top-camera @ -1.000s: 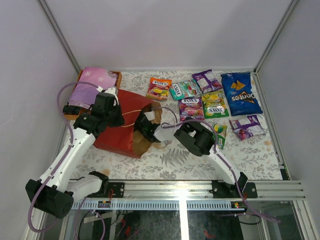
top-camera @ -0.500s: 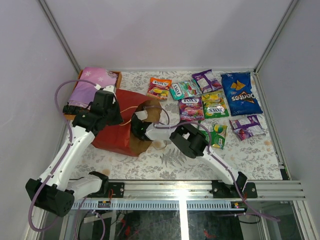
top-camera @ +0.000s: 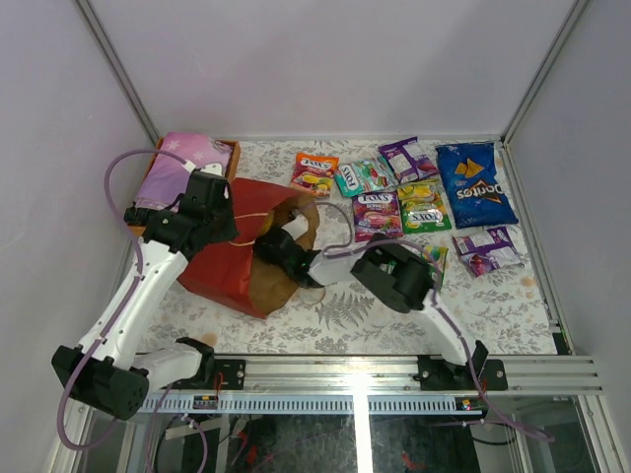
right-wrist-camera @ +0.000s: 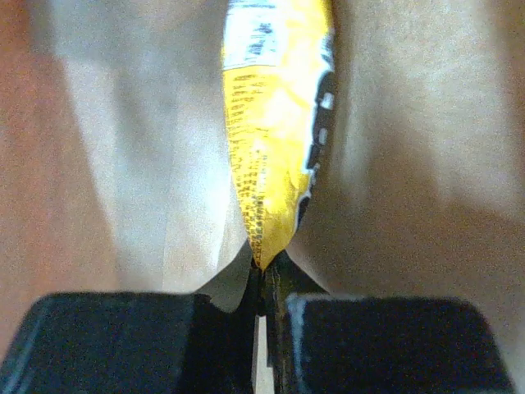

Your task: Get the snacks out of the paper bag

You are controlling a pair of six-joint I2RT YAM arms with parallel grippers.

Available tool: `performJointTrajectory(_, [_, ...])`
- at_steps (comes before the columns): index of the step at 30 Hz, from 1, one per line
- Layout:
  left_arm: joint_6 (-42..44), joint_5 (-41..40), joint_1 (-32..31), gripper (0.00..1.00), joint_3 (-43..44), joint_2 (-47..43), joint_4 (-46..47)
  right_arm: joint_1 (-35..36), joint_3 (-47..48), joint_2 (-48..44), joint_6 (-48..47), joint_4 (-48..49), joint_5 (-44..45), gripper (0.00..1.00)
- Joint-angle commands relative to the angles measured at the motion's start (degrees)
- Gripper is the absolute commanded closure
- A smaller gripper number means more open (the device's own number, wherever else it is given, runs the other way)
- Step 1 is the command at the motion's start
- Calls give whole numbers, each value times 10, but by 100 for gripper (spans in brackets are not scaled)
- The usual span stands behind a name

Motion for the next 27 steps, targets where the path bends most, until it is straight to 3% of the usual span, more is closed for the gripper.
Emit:
performJointTrajectory(1, [-1,-63,8,100,32,8,-24,-1,-164,-211,-116,85,-60,100])
performJointTrajectory(6, [-18,-101,11,100,46,12,-28,-4,-280,-396,-241,-17,-222,100])
performJointTrajectory(12, [-32,-119,11,100,79,27,-37,-51,-452,-622,-320,-21,-390,100])
performJointTrajectory(15, [-32,-129,14,100,122,37,-53,-97,-492,-718,-369,-96,-457,100])
performJointTrajectory(18, [-23,-141,29,100,177,50,-72,-124,-497,-795,-424,-206,-466,100])
performJointTrajectory(22, [-24,-155,44,100,200,54,-78,-158,-493,-770,-473,-270,-484,100])
performJointTrajectory(27, [-27,-168,57,100,200,54,-80,-223,-483,-600,-453,-221,-556,100])
